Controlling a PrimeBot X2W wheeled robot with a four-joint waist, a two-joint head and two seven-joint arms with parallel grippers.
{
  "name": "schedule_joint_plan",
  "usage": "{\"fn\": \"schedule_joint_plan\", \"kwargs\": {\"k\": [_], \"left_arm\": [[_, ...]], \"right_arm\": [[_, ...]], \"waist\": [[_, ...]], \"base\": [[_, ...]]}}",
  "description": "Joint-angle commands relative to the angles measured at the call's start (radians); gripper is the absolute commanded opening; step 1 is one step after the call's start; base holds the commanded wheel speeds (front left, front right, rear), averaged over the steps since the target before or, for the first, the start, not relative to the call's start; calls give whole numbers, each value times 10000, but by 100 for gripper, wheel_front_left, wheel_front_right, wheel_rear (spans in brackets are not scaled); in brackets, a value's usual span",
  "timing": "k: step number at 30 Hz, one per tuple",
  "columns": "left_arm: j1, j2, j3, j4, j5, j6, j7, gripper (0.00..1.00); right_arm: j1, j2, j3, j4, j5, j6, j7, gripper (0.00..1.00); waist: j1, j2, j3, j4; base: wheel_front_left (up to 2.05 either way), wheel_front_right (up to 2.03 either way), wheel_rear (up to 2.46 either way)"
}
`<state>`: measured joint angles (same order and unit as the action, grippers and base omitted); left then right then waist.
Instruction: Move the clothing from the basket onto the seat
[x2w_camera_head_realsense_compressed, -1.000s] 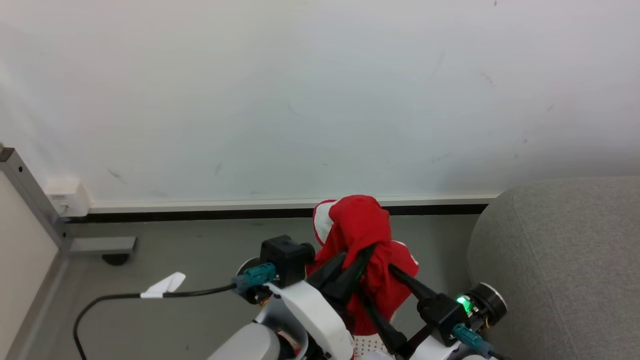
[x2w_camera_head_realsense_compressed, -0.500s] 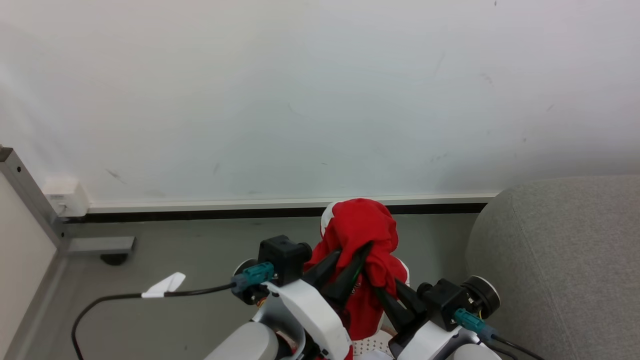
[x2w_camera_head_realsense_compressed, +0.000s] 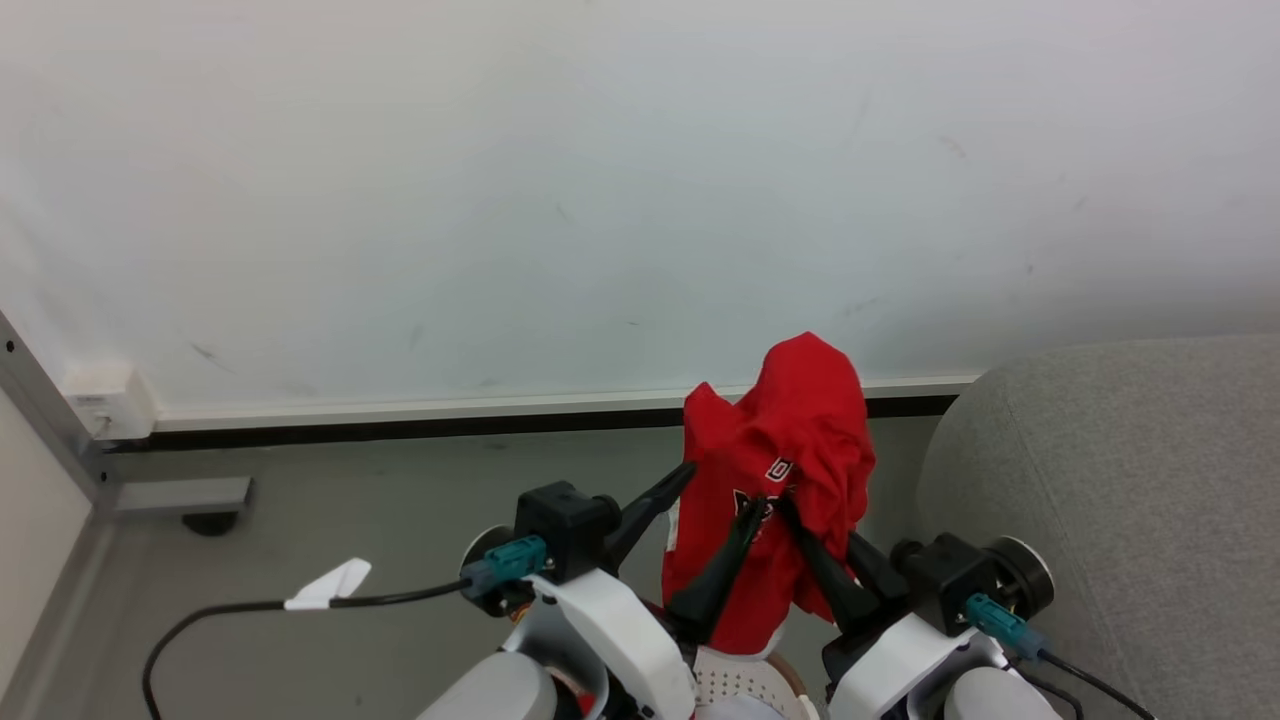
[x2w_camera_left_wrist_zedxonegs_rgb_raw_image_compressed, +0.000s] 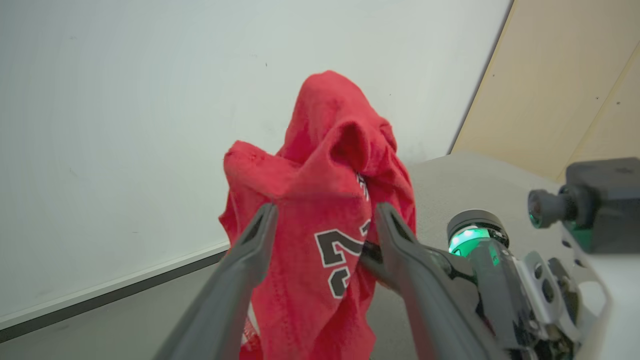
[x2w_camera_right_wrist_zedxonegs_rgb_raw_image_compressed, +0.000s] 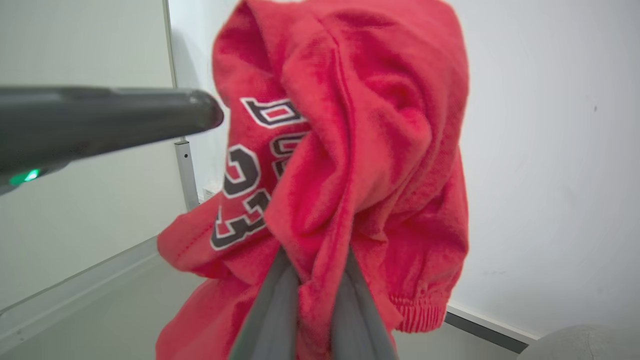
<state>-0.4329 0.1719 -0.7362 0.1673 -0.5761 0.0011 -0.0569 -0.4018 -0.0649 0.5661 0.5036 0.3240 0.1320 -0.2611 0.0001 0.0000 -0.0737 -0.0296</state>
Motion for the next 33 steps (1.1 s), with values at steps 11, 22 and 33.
{"fn": "schedule_joint_plan", "kwargs": {"k": [11,22,33], "left_arm": [[177,184,98,126,4,130,-357,100],[75,175,24,136,16,120,-517,100],[-58,45,-145,243,30,63,-599,100]], "right_arm": [[112,-317,-548,-383,-291,-25,-32,0],[60,-763,-1072,-694,-462,-25,-32,0],[383,-1205,-1379,-1098,-528,-25,-33,0]], "waist": [[-1,0,146,-1050],[-1,0,450,-2949],[-1,0,719,-4177]], "base": [[0,0,0],[0,0,0],[0,0,0]]}}
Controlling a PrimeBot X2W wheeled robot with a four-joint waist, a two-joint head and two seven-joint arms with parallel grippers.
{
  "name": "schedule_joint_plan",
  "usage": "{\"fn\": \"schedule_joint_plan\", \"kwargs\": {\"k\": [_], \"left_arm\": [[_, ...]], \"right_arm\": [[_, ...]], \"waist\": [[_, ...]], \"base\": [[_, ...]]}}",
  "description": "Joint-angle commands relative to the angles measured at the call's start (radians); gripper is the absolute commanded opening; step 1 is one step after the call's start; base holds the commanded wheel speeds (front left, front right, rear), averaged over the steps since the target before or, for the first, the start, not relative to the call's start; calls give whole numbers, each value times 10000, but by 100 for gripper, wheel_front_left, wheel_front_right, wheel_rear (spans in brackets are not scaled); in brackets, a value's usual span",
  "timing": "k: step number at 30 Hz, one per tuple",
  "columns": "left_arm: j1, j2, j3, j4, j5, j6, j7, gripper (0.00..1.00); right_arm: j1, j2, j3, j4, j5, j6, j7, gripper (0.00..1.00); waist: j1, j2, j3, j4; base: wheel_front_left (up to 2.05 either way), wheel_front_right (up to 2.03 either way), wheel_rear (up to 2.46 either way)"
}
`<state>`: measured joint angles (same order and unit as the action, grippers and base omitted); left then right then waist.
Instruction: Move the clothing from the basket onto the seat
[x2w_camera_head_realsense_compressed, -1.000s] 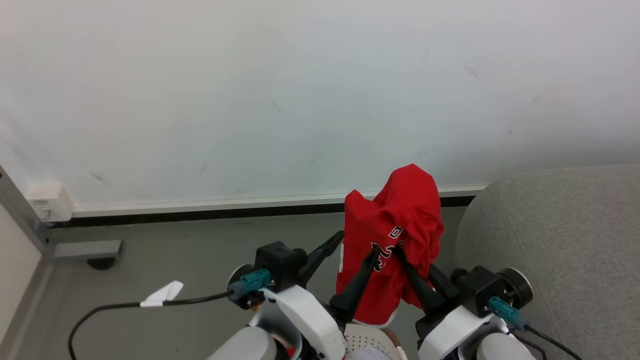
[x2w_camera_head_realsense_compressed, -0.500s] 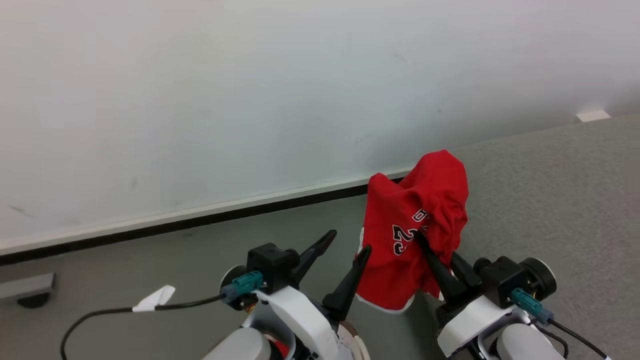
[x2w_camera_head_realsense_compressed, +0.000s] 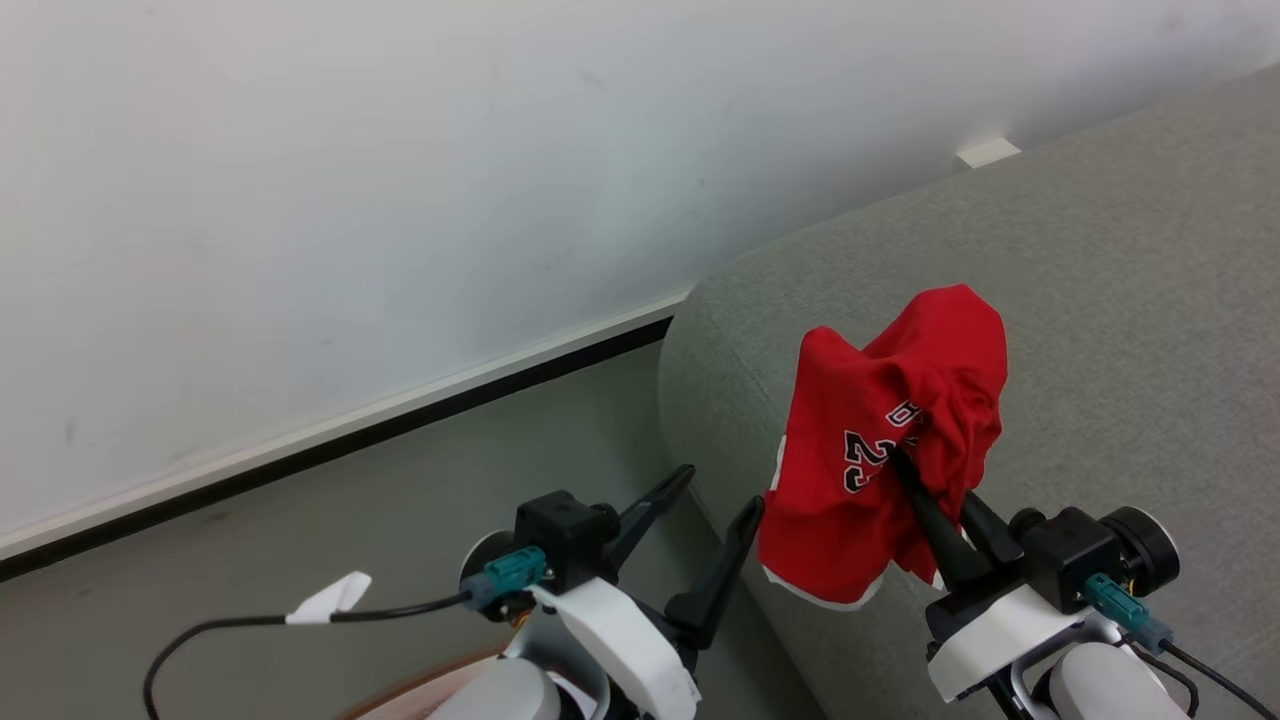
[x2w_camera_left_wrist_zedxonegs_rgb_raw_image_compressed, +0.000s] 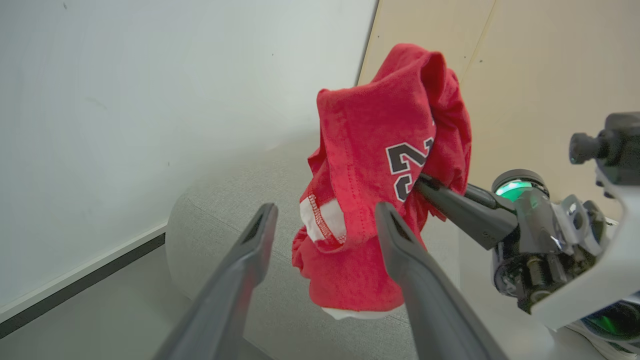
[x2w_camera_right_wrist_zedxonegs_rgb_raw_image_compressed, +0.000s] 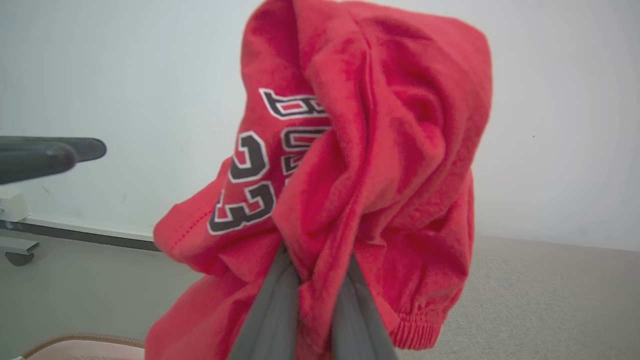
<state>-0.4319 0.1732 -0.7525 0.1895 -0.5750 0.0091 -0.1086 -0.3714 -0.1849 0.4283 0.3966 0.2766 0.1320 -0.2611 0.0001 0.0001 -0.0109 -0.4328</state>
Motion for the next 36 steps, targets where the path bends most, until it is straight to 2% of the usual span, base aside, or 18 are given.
{"fn": "schedule_joint_plan", "kwargs": {"k": [1,11,16,23,28,36], "left_arm": [[-89,22,-6,26,28,-25,-81,100],[-321,18,-195,19,133,-55,108,100],[-874,224,-317,-182,400,-158,512,100],[-2202,522,-417,-571,892,-329,1176,100],[-3138,512,-419,-766,1196,-384,1459,100],[-3891,492,-346,-956,1568,-317,1348,100]], "right_arm": [[88,-14,-32,-65,-38,-25,-33,0],[-92,-95,-533,-198,77,-25,-33,0],[-658,-146,-1181,-170,-118,-25,-31,0],[-2166,-113,-2637,86,-273,-25,-31,0],[-3572,-308,-3847,450,-507,-25,-33,0],[-5609,-1113,-5840,1744,-1265,-25,-31,0]], "waist": [[-1,-1,121,-213],[-1,-1,682,-326],[-1,-1,1757,55],[-1,-1,3892,752],[-1,-1,5355,1277],[-1,-1,6961,2042]], "base": [[0,0,0],[0,0,0],[0,0,0],[0,0,0],[0,0,0],[0,0,0]]}}
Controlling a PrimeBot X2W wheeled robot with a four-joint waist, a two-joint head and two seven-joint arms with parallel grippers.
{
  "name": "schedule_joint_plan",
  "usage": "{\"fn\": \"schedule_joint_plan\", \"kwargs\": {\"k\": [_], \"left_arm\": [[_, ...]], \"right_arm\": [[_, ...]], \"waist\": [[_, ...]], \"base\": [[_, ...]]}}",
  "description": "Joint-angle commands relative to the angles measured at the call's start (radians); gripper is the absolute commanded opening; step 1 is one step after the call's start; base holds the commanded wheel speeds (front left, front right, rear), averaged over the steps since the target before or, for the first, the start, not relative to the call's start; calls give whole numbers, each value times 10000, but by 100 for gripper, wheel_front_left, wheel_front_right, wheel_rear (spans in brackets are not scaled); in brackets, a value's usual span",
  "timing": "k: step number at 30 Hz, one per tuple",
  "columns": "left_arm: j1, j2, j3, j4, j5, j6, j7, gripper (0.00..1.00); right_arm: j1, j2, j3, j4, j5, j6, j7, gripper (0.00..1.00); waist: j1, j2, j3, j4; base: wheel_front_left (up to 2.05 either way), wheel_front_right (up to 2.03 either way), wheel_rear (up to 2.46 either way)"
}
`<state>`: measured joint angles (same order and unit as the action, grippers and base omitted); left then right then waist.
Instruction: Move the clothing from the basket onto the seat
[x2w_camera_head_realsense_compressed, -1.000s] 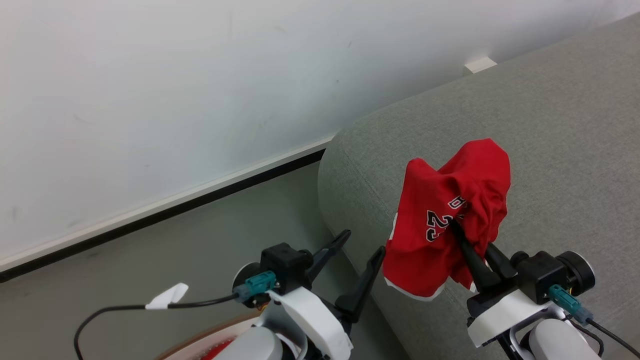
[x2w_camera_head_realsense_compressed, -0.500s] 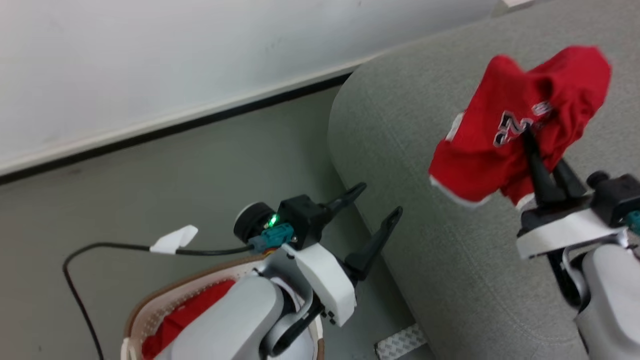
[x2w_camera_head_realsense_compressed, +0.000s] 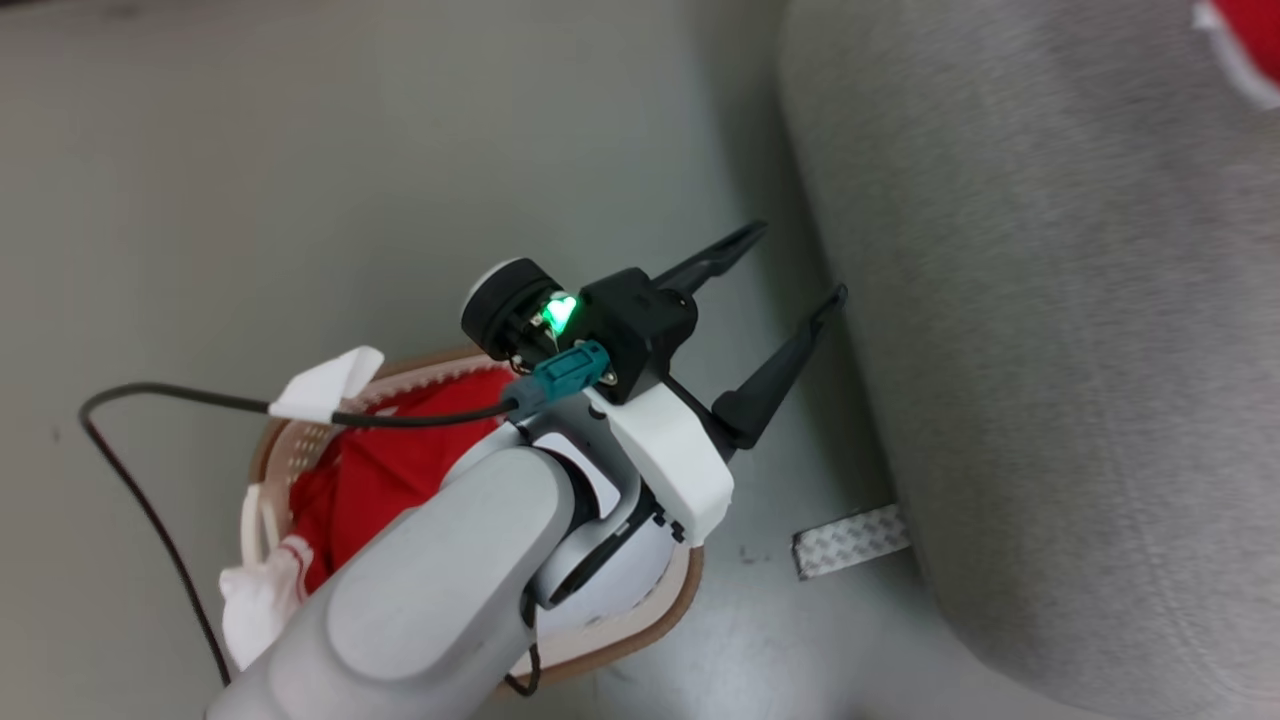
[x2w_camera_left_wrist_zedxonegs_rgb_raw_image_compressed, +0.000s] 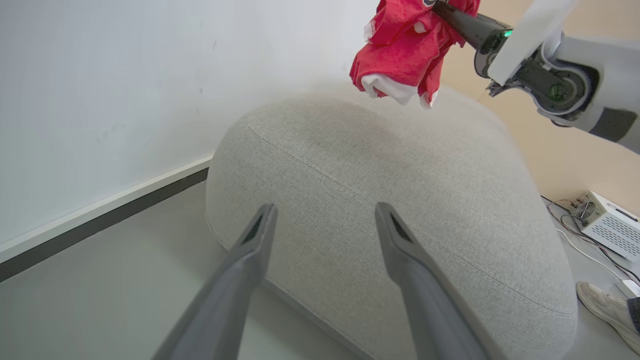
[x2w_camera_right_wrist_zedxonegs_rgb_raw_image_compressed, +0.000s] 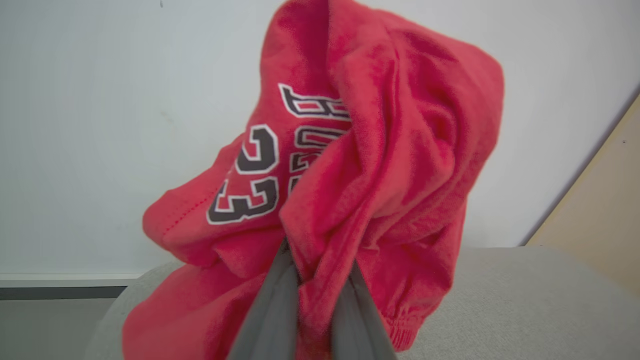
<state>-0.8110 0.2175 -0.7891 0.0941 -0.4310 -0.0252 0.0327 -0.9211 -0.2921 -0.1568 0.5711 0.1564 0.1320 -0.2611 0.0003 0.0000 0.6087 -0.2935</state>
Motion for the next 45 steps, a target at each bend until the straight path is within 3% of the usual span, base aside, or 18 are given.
{"fn": "schedule_joint_plan", "kwargs": {"k": [1,10,11,12,13,24,30,39,45], "left_arm": [[-90,52,49,-14,117,59,-121,100],[73,237,96,32,103,104,-439,100],[103,238,101,58,72,114,-487,100],[140,252,116,85,37,117,-525,100],[174,277,144,117,7,141,-580,100],[887,636,552,644,-437,292,-1409,100],[1762,719,970,1234,-755,621,-2293,100],[3415,319,1835,1889,-982,1102,-2967,100],[4916,88,3220,1346,-381,1238,-2969,100]], "right_arm": [[-309,-169,-161,174,-223,-25,-31,0],[-857,-506,-2196,2437,-1184,-25,-31,0],[-825,-427,-2363,2515,-1314,-25,-31,14],[-778,-289,-2486,2516,-1379,-25,-31,40],[-705,-217,-2561,2466,-1464,-25,-31,100],[1466,801,-2918,-4,-1592,-25,-31,100],[3352,1209,-2509,-1680,-1591,-25,-31,100],[5977,1667,-1539,-3520,-1524,-25,-30,100],[7401,2014,-419,-4267,-1495,-25,-27,100]], "waist": [[-3,0,890,719],[-3,0,1381,1235],[-3,0,1364,1260],[-3,0,1325,1268],[-3,0,1275,1258],[-3,0,-338,1048],[-3,0,-1836,1255],[-3,0,-3988,2052],[-3,0,-4890,2523]], "base": [[0,0,0],[0,0,0],[0,0,0],[0,0,0],[0,0,0],[0,0,0],[0,0,0],[0,0,0],[0,0,0]]}}
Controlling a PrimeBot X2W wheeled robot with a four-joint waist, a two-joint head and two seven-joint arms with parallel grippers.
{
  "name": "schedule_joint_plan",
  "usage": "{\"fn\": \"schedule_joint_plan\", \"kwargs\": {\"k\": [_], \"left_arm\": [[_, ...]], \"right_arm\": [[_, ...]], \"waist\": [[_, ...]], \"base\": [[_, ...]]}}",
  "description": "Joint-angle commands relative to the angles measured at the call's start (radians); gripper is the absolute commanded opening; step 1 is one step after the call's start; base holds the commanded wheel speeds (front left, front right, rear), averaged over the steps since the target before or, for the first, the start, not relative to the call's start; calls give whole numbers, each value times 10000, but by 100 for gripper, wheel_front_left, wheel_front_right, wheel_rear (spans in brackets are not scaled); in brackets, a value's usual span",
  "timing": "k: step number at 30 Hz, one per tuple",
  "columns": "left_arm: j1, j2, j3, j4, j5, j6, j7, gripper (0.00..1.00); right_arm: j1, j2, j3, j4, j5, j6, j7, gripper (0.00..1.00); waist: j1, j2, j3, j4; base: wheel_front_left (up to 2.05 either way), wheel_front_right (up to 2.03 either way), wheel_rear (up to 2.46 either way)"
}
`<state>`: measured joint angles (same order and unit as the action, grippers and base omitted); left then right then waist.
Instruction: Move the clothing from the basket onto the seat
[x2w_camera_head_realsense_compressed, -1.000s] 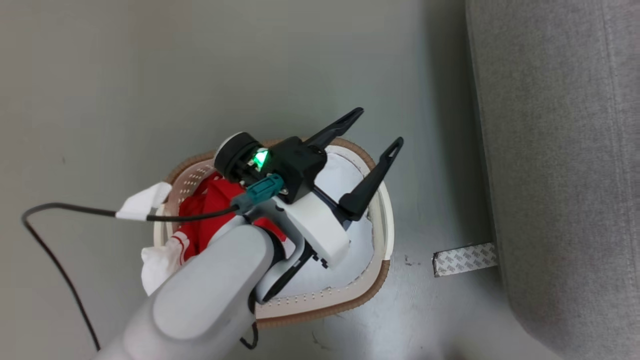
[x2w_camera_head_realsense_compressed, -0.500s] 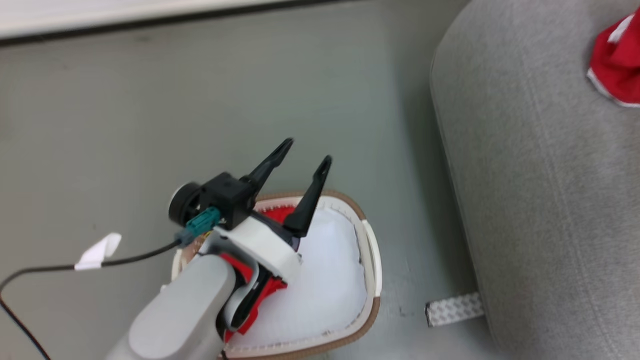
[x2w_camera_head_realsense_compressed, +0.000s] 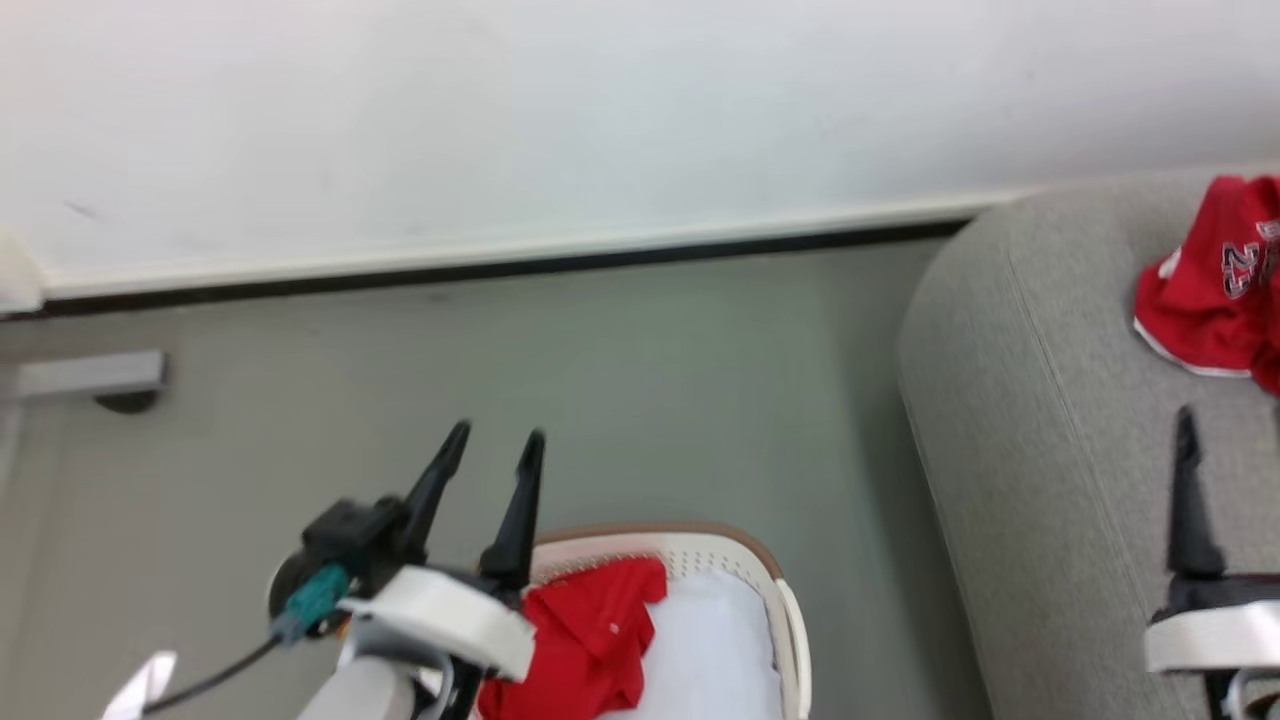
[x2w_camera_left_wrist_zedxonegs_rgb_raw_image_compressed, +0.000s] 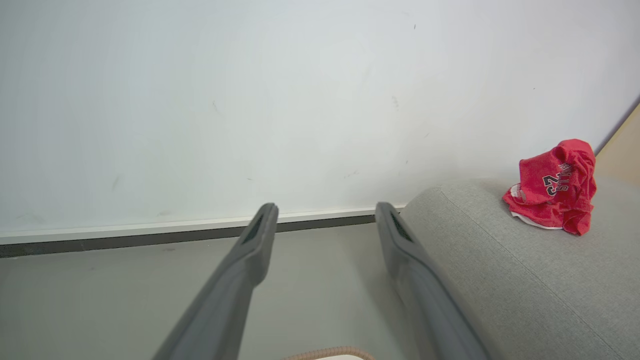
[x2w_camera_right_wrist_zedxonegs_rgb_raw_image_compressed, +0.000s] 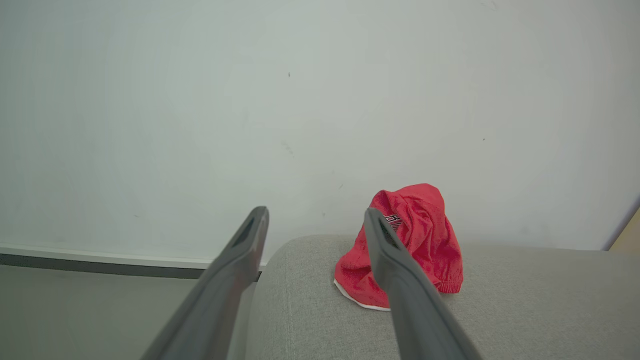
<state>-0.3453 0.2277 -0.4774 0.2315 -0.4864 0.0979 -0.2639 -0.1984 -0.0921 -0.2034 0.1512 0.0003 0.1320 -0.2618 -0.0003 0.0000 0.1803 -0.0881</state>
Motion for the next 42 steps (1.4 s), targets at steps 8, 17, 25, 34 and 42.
{"fn": "schedule_joint_plan", "kwargs": {"k": [8,17,25,34,42], "left_arm": [[2006,-479,1509,-243,848,-269,-4,100],[3212,-1104,2831,-280,1539,-846,-6,100],[3490,-1419,3488,-49,2057,-1327,-6,100],[3496,-1650,3794,175,2298,-1669,-7,100],[3305,-1715,3813,358,2531,-1845,-7,100]], "right_arm": [[1368,301,1149,228,263,-25,-16,100],[2275,415,1845,679,574,-25,-17,100],[2410,421,1848,815,924,-25,-17,100],[2415,423,1806,822,950,-25,-17,100],[2312,424,1869,853,1071,-25,-17,100]], "waist": [[3,0,-1506,771],[3,0,-2102,772],[3,0,-2256,514],[3,0,-2271,402],[3,0,-2112,374]], "base": [[0,0,0],[0,0,0],[0,0,0],[0,0,0],[0,0,0]]}}
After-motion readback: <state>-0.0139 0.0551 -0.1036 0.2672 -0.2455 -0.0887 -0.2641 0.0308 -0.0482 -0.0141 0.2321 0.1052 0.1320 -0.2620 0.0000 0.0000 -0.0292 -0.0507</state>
